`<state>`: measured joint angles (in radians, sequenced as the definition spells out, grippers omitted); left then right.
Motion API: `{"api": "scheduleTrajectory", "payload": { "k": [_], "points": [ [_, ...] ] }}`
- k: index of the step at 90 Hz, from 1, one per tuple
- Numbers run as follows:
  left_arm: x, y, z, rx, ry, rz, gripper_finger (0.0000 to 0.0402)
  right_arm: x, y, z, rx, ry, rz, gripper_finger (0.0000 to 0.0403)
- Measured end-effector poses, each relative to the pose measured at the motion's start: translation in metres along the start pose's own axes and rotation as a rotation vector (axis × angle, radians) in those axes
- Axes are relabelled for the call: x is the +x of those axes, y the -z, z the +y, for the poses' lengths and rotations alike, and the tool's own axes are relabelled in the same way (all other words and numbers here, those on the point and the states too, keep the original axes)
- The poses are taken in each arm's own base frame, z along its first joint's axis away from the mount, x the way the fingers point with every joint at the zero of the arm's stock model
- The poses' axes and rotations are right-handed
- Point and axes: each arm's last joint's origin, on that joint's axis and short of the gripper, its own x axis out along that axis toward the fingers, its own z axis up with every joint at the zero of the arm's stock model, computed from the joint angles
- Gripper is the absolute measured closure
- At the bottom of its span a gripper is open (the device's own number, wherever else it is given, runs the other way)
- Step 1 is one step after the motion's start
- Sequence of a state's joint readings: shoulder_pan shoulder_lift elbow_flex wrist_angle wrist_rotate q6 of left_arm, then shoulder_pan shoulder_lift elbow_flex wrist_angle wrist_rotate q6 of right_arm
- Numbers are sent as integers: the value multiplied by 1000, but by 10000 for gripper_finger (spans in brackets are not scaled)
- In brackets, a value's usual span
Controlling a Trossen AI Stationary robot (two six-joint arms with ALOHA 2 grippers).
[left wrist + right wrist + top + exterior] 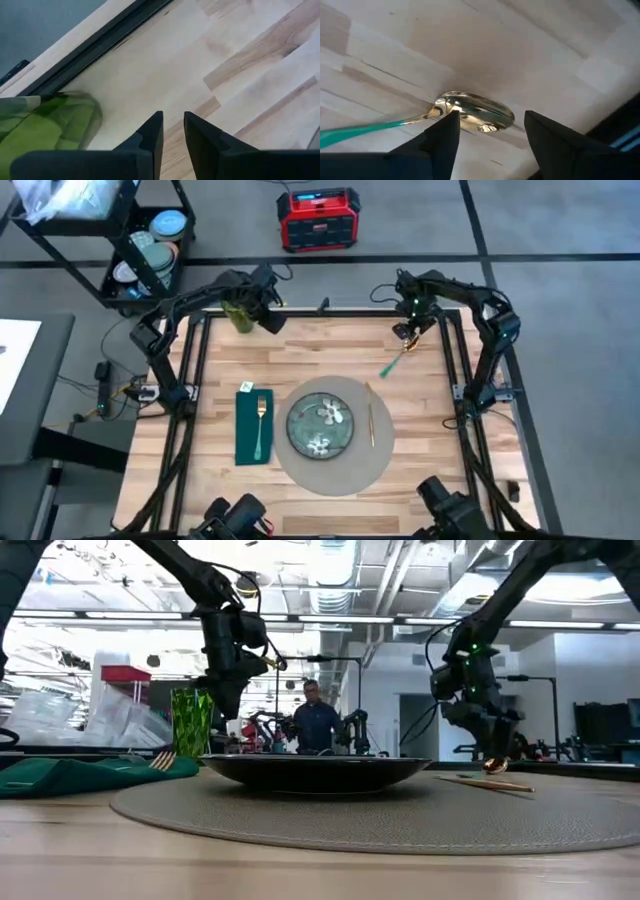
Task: Set table place
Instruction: Put the green spoon on the gray table mat
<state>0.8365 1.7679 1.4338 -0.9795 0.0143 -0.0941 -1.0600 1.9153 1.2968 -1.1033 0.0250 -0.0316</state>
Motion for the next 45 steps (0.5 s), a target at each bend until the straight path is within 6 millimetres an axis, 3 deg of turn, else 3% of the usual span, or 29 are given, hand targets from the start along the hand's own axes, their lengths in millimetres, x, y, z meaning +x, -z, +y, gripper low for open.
{"api": "scheduleTrajectory", "payload": {
  "k": [25, 45],
  "points": [
    [0, 1, -8, 10, 6, -1, 340, 19, -7, -3, -52, -76, 48, 218],
    [-1, 0, -9, -15, 7, -14, 340, 21, -12, 5, -134, -132, 4, 316]
  ]
}}
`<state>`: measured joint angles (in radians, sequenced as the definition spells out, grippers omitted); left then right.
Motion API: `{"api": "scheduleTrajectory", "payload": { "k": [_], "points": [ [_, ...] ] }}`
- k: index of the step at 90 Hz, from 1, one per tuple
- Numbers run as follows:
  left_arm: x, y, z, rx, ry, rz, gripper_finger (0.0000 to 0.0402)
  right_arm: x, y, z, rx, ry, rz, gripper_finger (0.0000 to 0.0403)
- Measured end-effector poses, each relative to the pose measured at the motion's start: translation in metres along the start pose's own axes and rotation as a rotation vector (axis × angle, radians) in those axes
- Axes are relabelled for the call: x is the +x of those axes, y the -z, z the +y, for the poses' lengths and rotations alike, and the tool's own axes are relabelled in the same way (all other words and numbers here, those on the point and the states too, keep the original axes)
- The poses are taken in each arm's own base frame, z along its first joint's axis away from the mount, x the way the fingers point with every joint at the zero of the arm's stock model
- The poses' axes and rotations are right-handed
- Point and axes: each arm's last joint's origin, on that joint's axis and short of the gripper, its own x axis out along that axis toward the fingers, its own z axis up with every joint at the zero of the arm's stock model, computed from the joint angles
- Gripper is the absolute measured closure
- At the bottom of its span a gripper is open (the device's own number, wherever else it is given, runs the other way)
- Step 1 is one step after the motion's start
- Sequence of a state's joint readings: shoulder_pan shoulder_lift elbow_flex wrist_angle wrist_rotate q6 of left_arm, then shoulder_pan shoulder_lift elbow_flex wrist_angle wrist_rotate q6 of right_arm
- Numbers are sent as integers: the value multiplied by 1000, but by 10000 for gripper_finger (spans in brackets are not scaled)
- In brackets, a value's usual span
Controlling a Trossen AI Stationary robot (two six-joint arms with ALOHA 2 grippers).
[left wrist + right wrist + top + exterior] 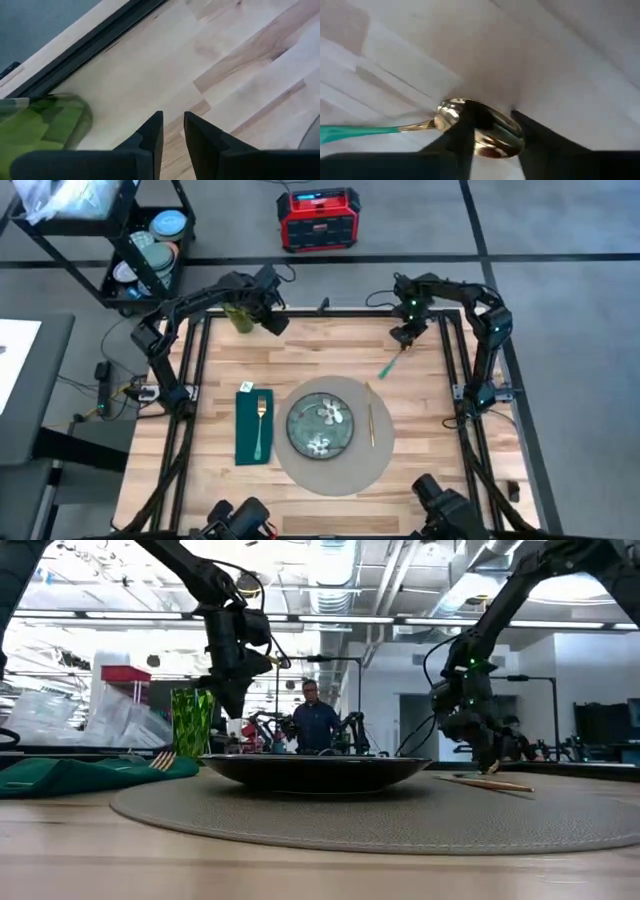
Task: Set table place
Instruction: Put the green spoon on the gray table mat
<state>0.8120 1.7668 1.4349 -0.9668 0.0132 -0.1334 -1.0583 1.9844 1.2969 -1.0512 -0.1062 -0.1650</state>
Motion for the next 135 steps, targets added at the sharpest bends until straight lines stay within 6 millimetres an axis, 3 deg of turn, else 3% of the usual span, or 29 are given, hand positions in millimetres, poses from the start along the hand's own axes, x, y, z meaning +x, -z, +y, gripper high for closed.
{"api": "scheduleTrajectory", "payload": {
  "k": [9, 17, 32, 45, 61, 71, 79, 95, 110, 135],
  "points": [
    [0, 0, 0, -3, -1, 0, 340, -1, 1, 4, -55, -38, 7, 378],
    [0, 0, 0, -2, -1, 1, 340, -1, 2, 6, -82, -22, 18, 396],
    [0, 1, 0, -2, -2, 9, 340, -8, 8, 12, -99, 8, 70, 402],
    [0, 1, 0, -3, -2, 9, 340, -34, 22, 29, -113, -7, 41, 403],
    [0, 2, -5, 6, 0, 14, 340, -68, 51, 66, -179, -189, -81, 403],
    [0, 3, -11, 27, 5, 15, 340, -71, 70, 88, -205, -333, -187, 403],
    [0, 3, -15, 40, 9, 13, 340, -63, 89, 103, -213, -402, -255, 403],
    [0, 4, -21, 57, 14, 12, 340, -23, 115, 125, -194, -438, -269, 403],
    [0, 5, -22, 56, 15, 13, 340, 6, 117, 146, -214, -473, -247, 403],
    [0, 5, -22, 49, 14, 19, 340, 44, 105, 174, -284, -492, -171, 403]
  ]
}}
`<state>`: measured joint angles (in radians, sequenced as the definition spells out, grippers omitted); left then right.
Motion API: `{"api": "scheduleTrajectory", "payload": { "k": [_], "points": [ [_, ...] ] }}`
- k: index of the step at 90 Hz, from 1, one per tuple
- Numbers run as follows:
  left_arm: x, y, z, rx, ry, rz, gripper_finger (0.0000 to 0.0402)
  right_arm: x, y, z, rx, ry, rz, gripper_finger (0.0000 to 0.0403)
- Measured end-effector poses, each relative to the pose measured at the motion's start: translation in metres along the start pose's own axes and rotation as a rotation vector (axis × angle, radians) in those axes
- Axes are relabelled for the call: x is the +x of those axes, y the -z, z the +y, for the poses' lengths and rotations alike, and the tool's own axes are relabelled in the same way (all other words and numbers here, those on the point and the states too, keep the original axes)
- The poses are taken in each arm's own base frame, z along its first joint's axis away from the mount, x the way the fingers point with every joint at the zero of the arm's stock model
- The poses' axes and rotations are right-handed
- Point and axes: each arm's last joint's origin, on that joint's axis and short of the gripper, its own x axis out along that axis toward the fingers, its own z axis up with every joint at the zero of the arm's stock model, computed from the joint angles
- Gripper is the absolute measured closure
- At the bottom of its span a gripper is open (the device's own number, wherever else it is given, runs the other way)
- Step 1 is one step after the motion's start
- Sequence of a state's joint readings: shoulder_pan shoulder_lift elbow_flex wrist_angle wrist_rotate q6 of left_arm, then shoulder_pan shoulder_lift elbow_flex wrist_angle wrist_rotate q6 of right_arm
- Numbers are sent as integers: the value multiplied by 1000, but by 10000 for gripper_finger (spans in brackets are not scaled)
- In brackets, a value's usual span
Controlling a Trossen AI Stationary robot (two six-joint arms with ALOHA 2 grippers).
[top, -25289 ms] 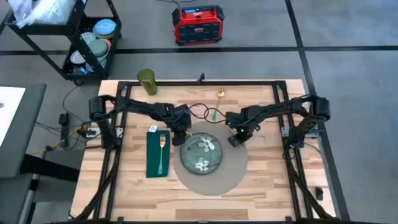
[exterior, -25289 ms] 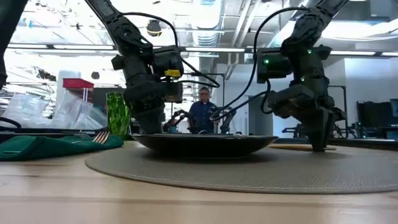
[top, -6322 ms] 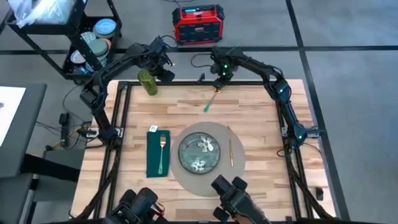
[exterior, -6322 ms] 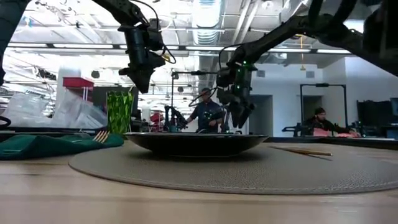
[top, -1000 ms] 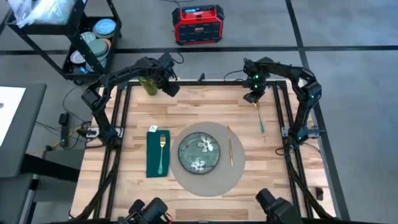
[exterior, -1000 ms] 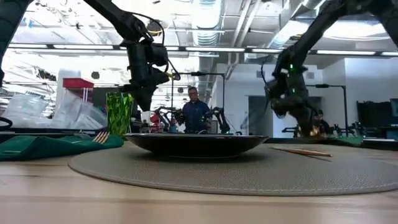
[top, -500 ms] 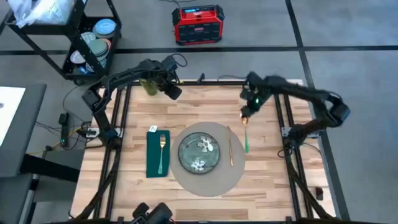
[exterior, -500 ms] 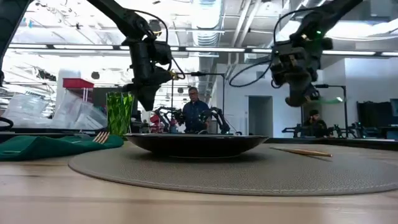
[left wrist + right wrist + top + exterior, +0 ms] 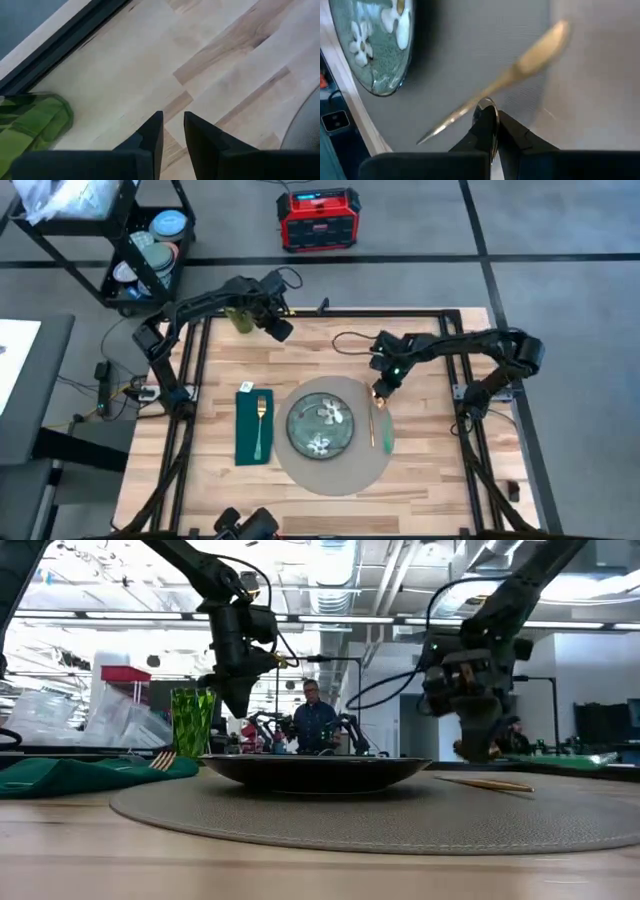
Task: Set table place
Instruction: Put the green spoon on the gray table mat
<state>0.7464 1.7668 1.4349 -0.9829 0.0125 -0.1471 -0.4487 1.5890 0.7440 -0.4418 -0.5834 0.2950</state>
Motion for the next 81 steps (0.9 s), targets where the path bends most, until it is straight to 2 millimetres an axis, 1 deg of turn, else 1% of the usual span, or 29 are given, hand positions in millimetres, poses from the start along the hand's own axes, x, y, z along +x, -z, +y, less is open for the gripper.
{"api": "scheduleTrajectory", "payload": {
  "k": [8, 15, 30, 41, 61, 81],
  "points": [
    [0, 0, 0, -5, 0, 3, 340, 11, -1, 2, -8, -20, 19, 403],
    [0, 1, 0, -7, -1, 9, 340, 15, -3, 4, -20, -31, 9, 403],
    [0, 1, 0, -7, -2, 15, 340, 16, -8, 6, -29, -46, -31, 403],
    [0, 1, 0, -7, -2, 15, 340, 14, -9, 1, -11, -42, -42, 403],
    [0, 2, 0, -7, -3, 17, 340, 17, 1, -14, 81, -35, -54, 403],
    [0, 1, 0, -30, -2, 13, 340, 20, 6, -16, 65, -38, -41, 402]
  ]
}}
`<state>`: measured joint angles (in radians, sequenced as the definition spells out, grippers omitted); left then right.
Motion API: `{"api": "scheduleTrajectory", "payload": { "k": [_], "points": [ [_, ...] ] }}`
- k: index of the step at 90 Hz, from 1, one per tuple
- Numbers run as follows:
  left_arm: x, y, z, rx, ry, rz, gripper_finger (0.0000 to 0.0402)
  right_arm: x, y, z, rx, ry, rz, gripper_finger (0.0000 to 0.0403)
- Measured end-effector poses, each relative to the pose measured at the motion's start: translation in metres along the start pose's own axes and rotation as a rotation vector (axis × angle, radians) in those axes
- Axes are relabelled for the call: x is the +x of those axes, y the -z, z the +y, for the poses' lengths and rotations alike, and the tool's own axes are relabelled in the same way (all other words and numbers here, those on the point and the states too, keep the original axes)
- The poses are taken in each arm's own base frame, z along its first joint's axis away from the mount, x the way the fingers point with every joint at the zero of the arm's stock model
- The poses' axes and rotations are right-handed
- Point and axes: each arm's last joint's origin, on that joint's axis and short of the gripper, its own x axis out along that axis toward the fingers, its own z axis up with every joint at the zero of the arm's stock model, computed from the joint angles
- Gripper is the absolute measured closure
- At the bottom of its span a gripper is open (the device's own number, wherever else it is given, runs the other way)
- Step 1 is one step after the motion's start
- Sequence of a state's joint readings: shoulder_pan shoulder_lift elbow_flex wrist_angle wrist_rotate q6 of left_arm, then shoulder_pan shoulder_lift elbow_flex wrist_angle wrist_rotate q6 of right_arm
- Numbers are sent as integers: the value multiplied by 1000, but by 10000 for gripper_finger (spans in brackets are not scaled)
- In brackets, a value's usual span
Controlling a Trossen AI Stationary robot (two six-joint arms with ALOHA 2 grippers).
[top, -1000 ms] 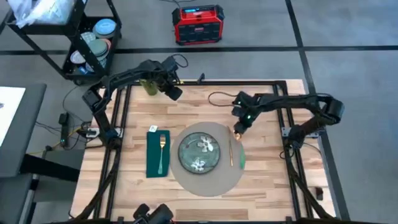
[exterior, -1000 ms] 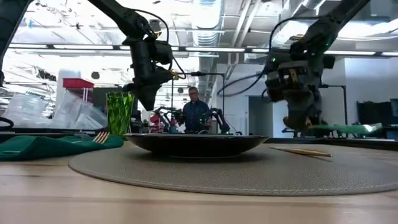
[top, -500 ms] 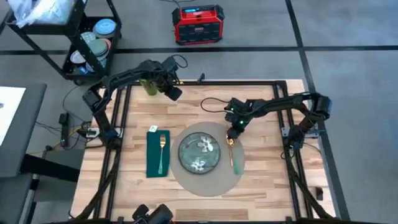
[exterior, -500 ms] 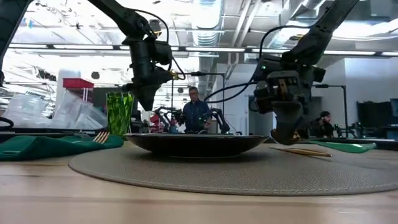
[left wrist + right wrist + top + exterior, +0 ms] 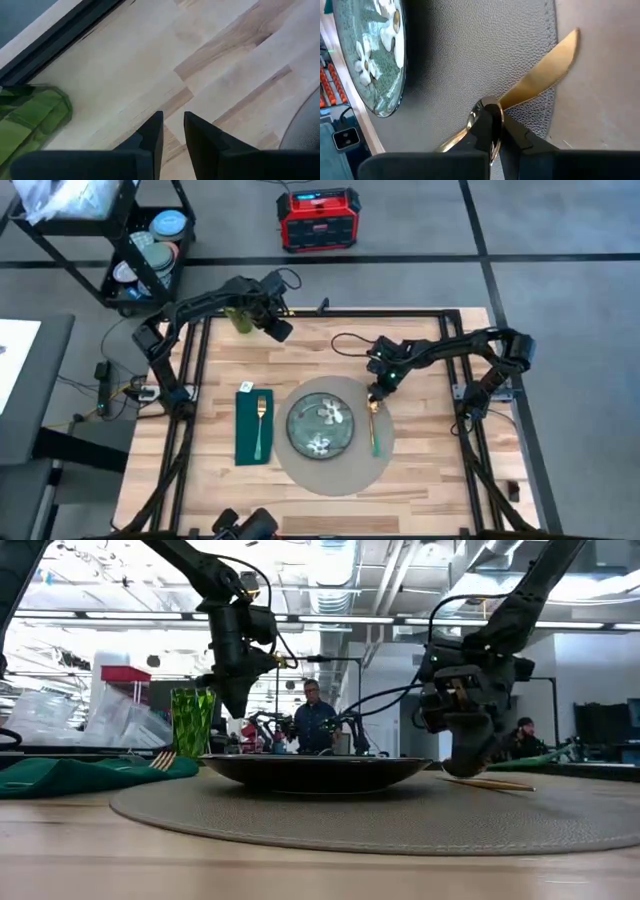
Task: Set table place
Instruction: Put the green spoon on the gray table mat, then move the green cup to the top center of the table
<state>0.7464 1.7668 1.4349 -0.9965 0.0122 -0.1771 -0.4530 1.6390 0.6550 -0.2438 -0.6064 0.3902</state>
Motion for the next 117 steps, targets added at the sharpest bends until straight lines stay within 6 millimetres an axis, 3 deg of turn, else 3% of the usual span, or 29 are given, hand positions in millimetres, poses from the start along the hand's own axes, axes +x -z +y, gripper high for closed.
{"api": "scheduleTrajectory", "payload": {
  "k": [28, 58, 77, 97, 111, 117],
  "points": [
    [0, -1, 0, -30, 2, -10, 340, 1, 7, -3, -3, -12, 14, 398],
    [0, -5, -1, -52, 9, -46, 340, -18, 6, 4, -20, -14, -61, 313],
    [0, -7, -1, -51, 14, -71, 340, -28, 8, 4, -1, 1, -79, 294],
    [0, -6, -2, -52, 14, -67, 340, -39, 0, 2, 37, 44, -96, 304],
    [0, -5, -8, -37, 18, -64, 340, -47, 5, 20, -84, 203, -104, 383],
    [0, -3, -14, -15, 22, -59, 340, -51, 11, 32, -148, 247, -120, 394]
  ]
}}
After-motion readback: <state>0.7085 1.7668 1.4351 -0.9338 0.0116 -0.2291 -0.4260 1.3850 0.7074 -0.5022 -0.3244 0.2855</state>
